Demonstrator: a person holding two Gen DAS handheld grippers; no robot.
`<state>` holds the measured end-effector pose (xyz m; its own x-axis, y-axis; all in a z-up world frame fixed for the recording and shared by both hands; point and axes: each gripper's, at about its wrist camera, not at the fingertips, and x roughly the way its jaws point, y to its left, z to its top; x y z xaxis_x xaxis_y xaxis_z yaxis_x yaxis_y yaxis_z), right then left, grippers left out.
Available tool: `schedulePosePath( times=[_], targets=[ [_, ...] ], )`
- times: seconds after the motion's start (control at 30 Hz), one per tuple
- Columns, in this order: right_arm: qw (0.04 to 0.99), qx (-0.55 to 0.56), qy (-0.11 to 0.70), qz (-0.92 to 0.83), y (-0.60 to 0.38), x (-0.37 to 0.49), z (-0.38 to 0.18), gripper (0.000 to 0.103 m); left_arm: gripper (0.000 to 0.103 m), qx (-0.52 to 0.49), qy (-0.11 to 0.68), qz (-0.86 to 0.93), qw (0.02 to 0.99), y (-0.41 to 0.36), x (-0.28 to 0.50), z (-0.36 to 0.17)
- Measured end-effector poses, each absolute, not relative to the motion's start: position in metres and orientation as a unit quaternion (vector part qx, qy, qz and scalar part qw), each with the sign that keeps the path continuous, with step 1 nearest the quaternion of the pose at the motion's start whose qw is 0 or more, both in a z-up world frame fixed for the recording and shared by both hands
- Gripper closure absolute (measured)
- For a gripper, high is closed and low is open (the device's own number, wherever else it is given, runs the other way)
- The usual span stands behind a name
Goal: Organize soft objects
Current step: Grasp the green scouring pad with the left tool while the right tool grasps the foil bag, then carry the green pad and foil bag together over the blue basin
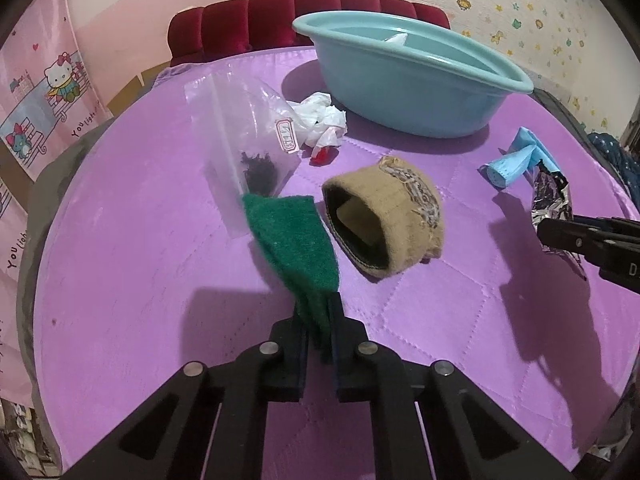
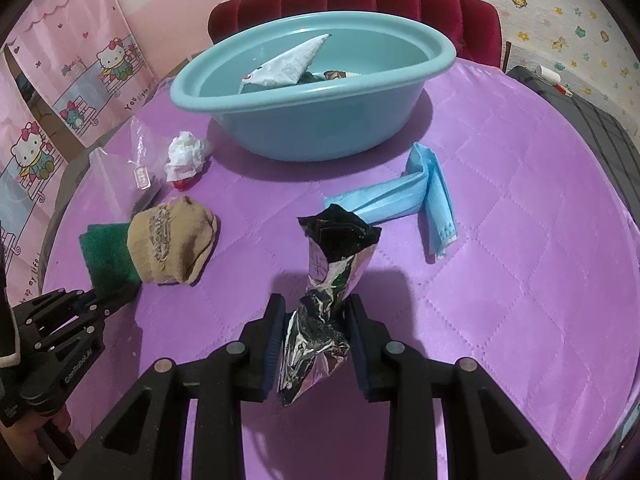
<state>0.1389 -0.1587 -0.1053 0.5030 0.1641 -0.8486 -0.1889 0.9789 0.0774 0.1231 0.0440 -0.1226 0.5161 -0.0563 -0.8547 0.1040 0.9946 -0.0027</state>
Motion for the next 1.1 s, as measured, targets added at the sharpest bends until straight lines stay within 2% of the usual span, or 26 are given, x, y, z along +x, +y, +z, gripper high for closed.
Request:
schedulePosePath(
  times=[1.1],
  targets=[
    [0.866,-0.047,0.491,0.083,-0.158,0.122,-0.043,0.070,0.094,0.020,0.481,-0.086,0.872,0.015,0.106,-0.048]
  ],
)
